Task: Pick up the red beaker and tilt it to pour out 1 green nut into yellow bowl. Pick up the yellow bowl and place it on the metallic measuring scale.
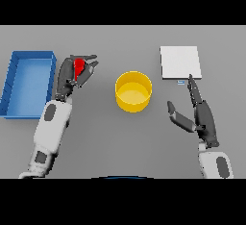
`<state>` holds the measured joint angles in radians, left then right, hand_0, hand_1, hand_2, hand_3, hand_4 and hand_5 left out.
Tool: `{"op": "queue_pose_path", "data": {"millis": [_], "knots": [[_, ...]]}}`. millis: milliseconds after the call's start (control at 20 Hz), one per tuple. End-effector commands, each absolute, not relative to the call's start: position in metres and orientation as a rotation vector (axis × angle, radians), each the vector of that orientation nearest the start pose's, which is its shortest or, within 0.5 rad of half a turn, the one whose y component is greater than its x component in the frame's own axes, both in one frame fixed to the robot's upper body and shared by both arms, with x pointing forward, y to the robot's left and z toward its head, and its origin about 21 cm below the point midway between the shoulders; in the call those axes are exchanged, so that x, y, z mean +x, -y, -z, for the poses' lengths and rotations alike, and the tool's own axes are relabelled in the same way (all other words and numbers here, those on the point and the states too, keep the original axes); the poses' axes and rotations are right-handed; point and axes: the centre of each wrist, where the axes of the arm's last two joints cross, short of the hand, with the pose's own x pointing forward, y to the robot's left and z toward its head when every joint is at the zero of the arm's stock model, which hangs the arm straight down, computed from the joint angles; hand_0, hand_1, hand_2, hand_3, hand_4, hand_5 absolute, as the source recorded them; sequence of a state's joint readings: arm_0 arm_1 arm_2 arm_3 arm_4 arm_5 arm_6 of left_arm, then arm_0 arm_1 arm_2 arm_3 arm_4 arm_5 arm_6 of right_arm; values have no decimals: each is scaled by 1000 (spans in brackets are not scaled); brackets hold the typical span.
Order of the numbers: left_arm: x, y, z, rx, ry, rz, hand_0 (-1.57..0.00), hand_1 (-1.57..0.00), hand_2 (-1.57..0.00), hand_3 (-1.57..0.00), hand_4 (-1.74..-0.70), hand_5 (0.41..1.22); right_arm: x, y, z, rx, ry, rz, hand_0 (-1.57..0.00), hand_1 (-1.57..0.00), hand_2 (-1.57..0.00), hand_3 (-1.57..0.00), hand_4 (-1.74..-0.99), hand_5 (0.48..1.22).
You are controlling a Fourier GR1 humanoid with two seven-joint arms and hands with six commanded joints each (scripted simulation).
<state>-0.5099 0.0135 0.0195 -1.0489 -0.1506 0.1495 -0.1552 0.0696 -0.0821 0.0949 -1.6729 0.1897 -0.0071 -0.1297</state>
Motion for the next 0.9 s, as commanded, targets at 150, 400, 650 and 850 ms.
{"op": "queue_pose_path", "data": {"millis": [150, 400, 650, 850], "knots": [[366, -166, -44, 214, 1703, 441, -1558, -1558, -1559, -1559, -1728, 1113, 234, 226, -15, -184, 1726, -283, 1, 1, 1, 1, -1247, 685], [369, -158, -60, 301, 1661, 722, -1563, -1563, -1563, -1563, -1733, 1115, 228, 228, -17, -196, 1720, -299, 1, 1, 1, 1, -1243, 700], [380, -144, -70, 447, 1628, 980, -1567, -1567, -1567, -1567, -1737, 1112, 226, 229, -17, -183, 1719, -295, 1, 1, 1, 1, -1254, 717], [389, -128, -80, 644, 1591, 1332, -1569, -1569, -1569, -1569, -1739, 1152, 228, 228, -15, -170, 1713, -287, 1, 1, 1, 1, -1267, 721]]}}
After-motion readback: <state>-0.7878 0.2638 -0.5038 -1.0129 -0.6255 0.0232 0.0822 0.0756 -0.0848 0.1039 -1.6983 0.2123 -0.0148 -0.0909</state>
